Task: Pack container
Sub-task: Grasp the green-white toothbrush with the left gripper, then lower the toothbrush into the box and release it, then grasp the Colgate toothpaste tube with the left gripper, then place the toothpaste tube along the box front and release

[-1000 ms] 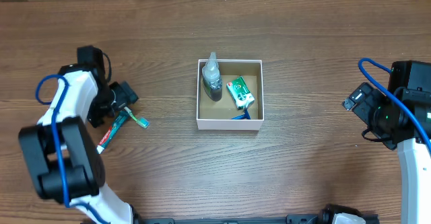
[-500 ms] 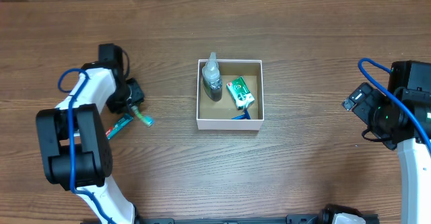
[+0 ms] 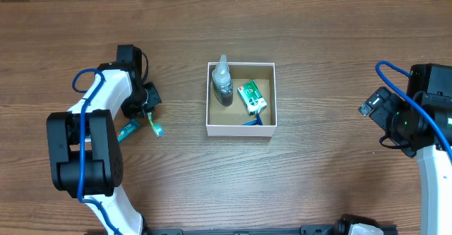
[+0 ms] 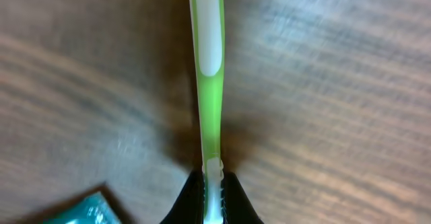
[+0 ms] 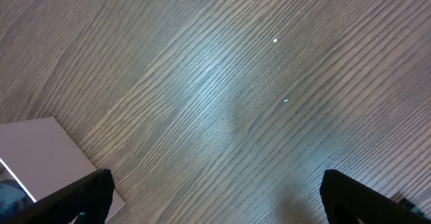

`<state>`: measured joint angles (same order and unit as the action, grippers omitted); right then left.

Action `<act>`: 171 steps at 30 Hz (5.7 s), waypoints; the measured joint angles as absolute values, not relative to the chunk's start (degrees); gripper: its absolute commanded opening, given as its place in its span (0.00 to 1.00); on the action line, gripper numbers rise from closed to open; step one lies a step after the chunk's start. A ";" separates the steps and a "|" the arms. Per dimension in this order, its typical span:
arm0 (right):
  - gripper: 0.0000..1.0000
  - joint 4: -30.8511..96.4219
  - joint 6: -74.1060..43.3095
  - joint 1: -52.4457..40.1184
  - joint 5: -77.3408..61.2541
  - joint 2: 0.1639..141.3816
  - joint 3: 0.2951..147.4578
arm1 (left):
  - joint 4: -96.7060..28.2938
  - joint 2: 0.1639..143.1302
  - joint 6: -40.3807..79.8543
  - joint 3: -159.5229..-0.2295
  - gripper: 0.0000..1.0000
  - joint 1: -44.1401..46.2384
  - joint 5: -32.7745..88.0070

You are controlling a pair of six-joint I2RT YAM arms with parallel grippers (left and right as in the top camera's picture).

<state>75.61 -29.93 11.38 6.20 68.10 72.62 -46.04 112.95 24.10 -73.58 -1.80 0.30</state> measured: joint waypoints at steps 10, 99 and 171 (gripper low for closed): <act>1.00 75.48 -29.98 11.38 6.20 68.10 72.62 | -47.33 88.27 15.53 -82.50 0.04 14.98 -4.73; 1.00 75.57 -29.93 11.38 6.20 68.10 72.62 | -37.87 98.87 80.86 -53.12 0.04 -18.63 3.25; 1.00 64.16 -18.06 1.39 -1.78 68.10 72.62 | -44.64 74.98 8.58 -75.66 1.00 27.07 -17.37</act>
<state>64.16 -18.06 1.39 -1.78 68.10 72.62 -44.64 74.98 8.58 -75.66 27.07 -17.37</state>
